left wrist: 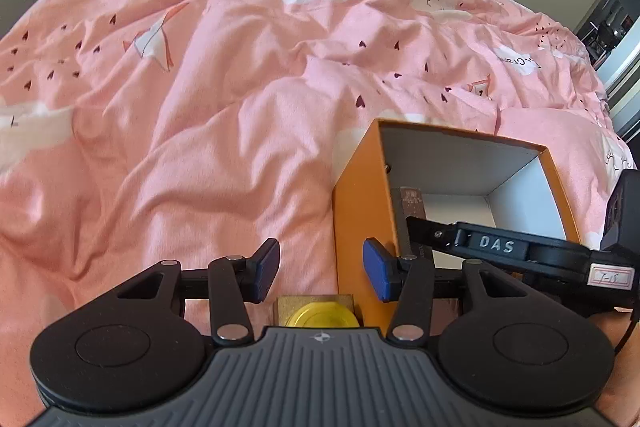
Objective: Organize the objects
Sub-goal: 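Open both grippers to release the case and card inside the box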
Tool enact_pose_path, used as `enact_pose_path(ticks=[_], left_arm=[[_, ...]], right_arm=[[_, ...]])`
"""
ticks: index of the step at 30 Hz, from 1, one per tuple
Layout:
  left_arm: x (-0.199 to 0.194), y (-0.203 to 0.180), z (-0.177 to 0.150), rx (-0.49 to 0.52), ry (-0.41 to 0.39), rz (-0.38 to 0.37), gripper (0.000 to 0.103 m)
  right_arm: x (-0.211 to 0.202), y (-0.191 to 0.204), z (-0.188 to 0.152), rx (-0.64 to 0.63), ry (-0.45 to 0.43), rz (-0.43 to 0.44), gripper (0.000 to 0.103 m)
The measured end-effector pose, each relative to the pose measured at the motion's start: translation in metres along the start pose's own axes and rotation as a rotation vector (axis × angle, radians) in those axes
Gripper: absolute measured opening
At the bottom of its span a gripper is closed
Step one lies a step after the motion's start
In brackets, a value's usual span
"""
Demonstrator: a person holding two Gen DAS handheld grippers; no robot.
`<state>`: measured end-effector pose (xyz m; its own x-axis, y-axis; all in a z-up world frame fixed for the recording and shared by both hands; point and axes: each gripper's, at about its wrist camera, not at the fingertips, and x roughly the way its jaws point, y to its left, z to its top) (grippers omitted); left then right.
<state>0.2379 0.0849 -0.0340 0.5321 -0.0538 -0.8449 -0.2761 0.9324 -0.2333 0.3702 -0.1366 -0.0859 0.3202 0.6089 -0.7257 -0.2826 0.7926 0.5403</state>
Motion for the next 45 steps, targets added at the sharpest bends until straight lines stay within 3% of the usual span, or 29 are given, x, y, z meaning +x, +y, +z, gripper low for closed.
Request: enact_pose_path(ticks=[5, 7, 9, 15, 23, 31, 36, 38, 40, 45], left_arm=[[0.001, 0.014, -0.01, -0.043, 0.007, -0.014, 0.057], [0.002, 0.019, -0.013, -0.058, 0.014, -0.022, 0.057], [0.003, 0.025, -0.016, -0.074, 0.023, -0.033, 0.057], [0.005, 0.04, -0.023, -0.128, 0.04, -0.072, 0.057], [0.013, 0.052, -0.038, -0.197, 0.076, -0.106, 0.066], [0.024, 0.044, -0.047, -0.178, 0.094, -0.111, 0.073], [0.022, 0.045, -0.05, -0.173, 0.09, -0.106, 0.07], [0.017, 0.047, -0.051, -0.164, 0.084, -0.103, 0.068], [0.009, 0.051, -0.052, -0.152, 0.082, -0.103, 0.067], [-0.015, 0.058, -0.056, -0.069, 0.065, -0.07, 0.065]], right_arm=[[-0.006, -0.004, -0.004, 0.035, 0.009, 0.029, 0.03], [-0.009, -0.003, -0.005, 0.033, 0.006, 0.035, 0.022], [-0.01, 0.001, -0.007, 0.004, 0.0, 0.011, 0.016], [-0.013, 0.003, -0.009, -0.022, -0.031, -0.019, 0.015], [-0.038, 0.038, -0.022, -0.209, -0.145, -0.092, 0.019], [-0.053, 0.069, -0.047, -0.371, -0.212, -0.175, 0.024], [-0.068, 0.082, -0.057, -0.441, -0.239, -0.154, 0.025], [-0.075, 0.096, -0.061, -0.524, -0.234, -0.121, 0.027], [-0.078, 0.113, -0.066, -0.644, -0.217, -0.102, 0.037], [-0.068, 0.149, -0.084, -0.865, -0.094, -0.081, 0.038]])
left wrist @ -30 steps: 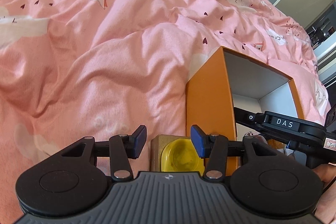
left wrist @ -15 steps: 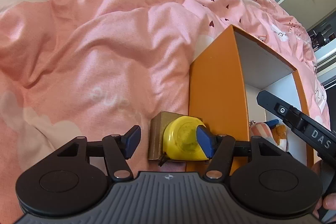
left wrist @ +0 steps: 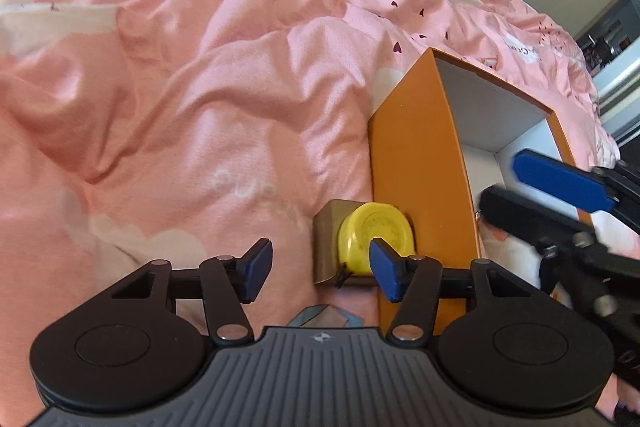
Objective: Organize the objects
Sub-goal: 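Grasp the yellow tape measure with the right gripper and lift it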
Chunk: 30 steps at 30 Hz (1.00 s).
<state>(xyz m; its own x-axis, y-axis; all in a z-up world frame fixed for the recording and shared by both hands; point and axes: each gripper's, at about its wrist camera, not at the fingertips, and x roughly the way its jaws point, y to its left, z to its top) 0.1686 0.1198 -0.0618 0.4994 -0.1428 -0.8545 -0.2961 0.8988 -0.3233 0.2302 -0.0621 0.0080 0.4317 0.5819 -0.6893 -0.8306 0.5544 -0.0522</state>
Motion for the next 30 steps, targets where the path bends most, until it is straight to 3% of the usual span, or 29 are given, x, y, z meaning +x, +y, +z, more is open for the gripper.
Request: enact_pose_path(ticks=[7, 12, 20, 25, 30], left_arm=[[-0.019, 0.002, -0.011, 0.14, -0.015, 0.081, 0.063], [-0.016, 0.01, -0.012, 0.138, 0.0, 0.069, 0.063], [-0.011, 0.013, -0.012, 0.181, -0.017, 0.065, 0.062], [-0.007, 0.01, -0.016, 0.209, -0.015, 0.054, 0.062], [-0.007, 0.011, -0.015, 0.209, -0.034, 0.037, 0.062]], right_arm=[[0.031, 0.024, 0.009, -0.226, 0.203, 0.048, 0.041], [0.059, 0.028, 0.019, -0.386, 0.364, 0.088, 0.057], [0.11, 0.05, 0.019, -0.662, 0.597, 0.14, 0.059], [0.13, 0.048, 0.019, -0.688, 0.693, 0.153, 0.059], [0.139, 0.043, 0.018, -0.654, 0.721, 0.159, 0.059]])
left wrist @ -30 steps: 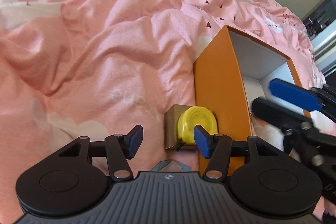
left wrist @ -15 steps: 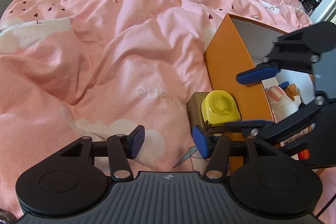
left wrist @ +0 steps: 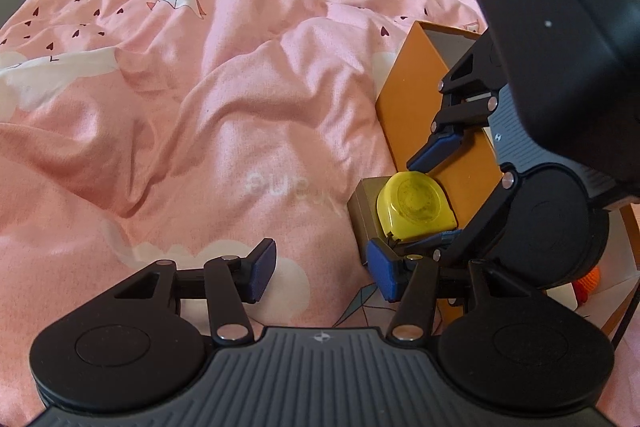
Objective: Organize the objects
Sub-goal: 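Grasp the yellow tape measure with the right gripper and lift it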
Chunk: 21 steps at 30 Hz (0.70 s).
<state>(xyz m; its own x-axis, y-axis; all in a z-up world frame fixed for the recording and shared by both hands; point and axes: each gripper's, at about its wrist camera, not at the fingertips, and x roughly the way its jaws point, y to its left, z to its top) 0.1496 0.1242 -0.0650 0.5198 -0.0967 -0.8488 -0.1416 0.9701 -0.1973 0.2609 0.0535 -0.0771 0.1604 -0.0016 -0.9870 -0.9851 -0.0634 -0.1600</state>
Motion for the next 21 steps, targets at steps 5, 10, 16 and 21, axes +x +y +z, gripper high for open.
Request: enact_pose_path(ticks=[5, 10, 16, 21], left_arm=[[0.0, 0.001, 0.0, -0.005, -0.016, 0.0, 0.062], [-0.007, -0.002, 0.0, 0.001, -0.058, 0.018, 0.062], [-0.013, -0.01, -0.002, 0.055, -0.113, 0.04, 0.06], [-0.027, -0.014, 0.002, 0.097, -0.181, 0.011, 0.059]], right_arm=[[0.002, 0.001, 0.0, 0.014, -0.007, -0.007, 0.058], [0.001, 0.005, -0.003, 0.016, -0.024, -0.019, 0.056], [-0.024, 0.016, -0.011, 0.026, -0.118, -0.055, 0.055], [-0.051, 0.02, -0.024, 0.054, -0.202, -0.139, 0.055]])
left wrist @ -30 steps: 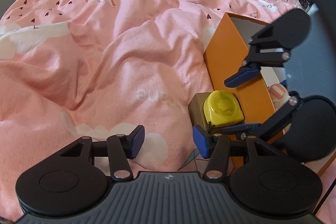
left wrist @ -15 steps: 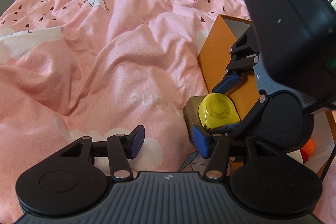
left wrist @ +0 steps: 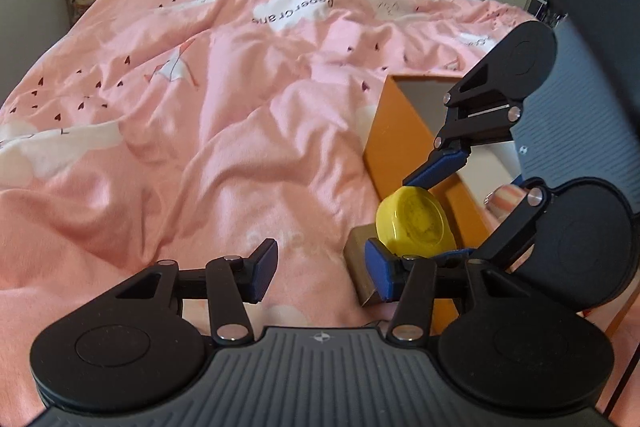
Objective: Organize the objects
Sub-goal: 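Grasp the yellow tape measure with the right gripper and lift it, then grasp the tan square box with the left gripper while the right gripper carries the tape measure over the box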
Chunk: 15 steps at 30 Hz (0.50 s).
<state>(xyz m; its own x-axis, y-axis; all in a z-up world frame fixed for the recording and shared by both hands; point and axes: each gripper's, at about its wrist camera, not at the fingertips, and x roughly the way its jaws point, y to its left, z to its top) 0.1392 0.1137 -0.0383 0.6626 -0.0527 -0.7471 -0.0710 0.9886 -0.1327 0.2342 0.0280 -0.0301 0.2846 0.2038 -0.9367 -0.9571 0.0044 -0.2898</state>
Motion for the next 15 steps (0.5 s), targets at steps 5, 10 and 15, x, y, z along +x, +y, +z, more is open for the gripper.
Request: enact_pose_path(ticks=[5, 10, 15], left_arm=[[-0.012, -0.001, 0.01, 0.069, -0.033, -0.037, 0.059], [-0.013, -0.016, 0.014, 0.258, -0.008, -0.071, 0.064], [0.004, -0.033, 0.015, 0.475, 0.08, -0.137, 0.07]], right_arm=[[-0.036, -0.011, -0.015, 0.092, -0.113, -0.06, 0.055], [-0.053, -0.027, -0.043, 0.23, -0.148, -0.083, 0.056], [-0.041, -0.039, -0.079, 0.333, -0.102, -0.097, 0.056]])
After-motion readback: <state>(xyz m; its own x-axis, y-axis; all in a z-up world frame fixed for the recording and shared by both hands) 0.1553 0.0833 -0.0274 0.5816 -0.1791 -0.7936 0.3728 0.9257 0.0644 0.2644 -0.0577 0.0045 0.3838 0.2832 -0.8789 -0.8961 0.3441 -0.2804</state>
